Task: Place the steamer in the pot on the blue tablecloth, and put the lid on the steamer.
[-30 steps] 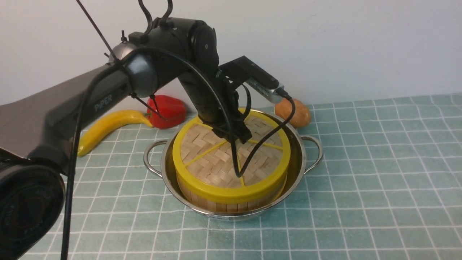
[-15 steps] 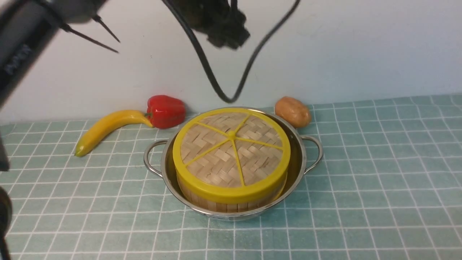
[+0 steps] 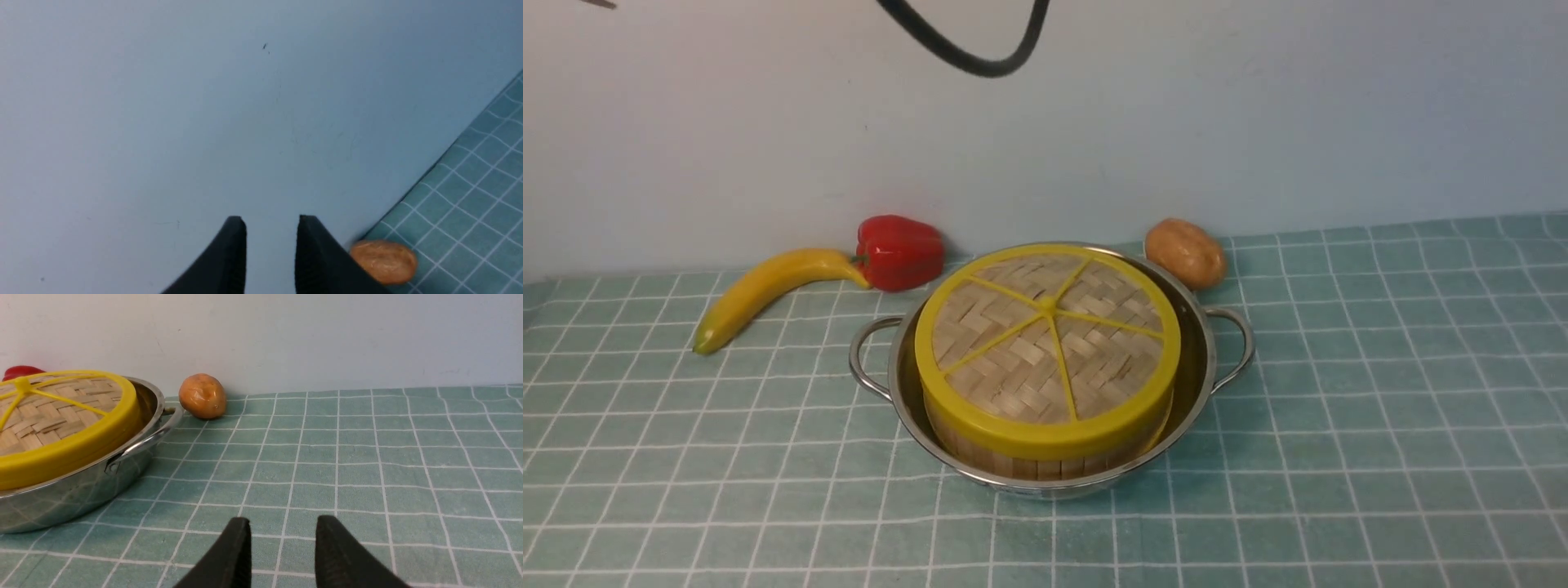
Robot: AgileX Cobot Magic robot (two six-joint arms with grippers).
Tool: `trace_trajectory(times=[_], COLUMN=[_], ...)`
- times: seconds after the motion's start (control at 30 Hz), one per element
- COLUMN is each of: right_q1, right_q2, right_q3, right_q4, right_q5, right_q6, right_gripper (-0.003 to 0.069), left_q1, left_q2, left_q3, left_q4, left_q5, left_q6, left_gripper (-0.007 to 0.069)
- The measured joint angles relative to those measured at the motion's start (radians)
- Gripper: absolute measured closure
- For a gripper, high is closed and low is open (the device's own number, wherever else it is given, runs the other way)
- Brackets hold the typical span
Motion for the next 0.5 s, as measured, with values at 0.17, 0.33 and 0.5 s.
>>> trace_trajectory(times=[0.17,0.33,0.5], right_q1=[0.0,0.0,0.0], right_q2=[0.0,0.0,0.0], right_q3=[0.0,0.0,0.0], right_q4=[0.0,0.0,0.0], right_q5=[0.0,0.0,0.0], right_q6=[0.0,0.0,0.0], right_gripper=[0.0417,0.0417,0.0417], left_q1=[0.0,0.039,0.16], left_q2=[-0.15,-0.493,-0.831], left_q3=[0.265,0.837,1.387], left_q4=[0.0,0.014,-0.035], left_q5=[-0.043,-0.267,-0.592], left_q6=[0.0,0.0,0.0], left_gripper=[0.0456,0.0455,0.0444])
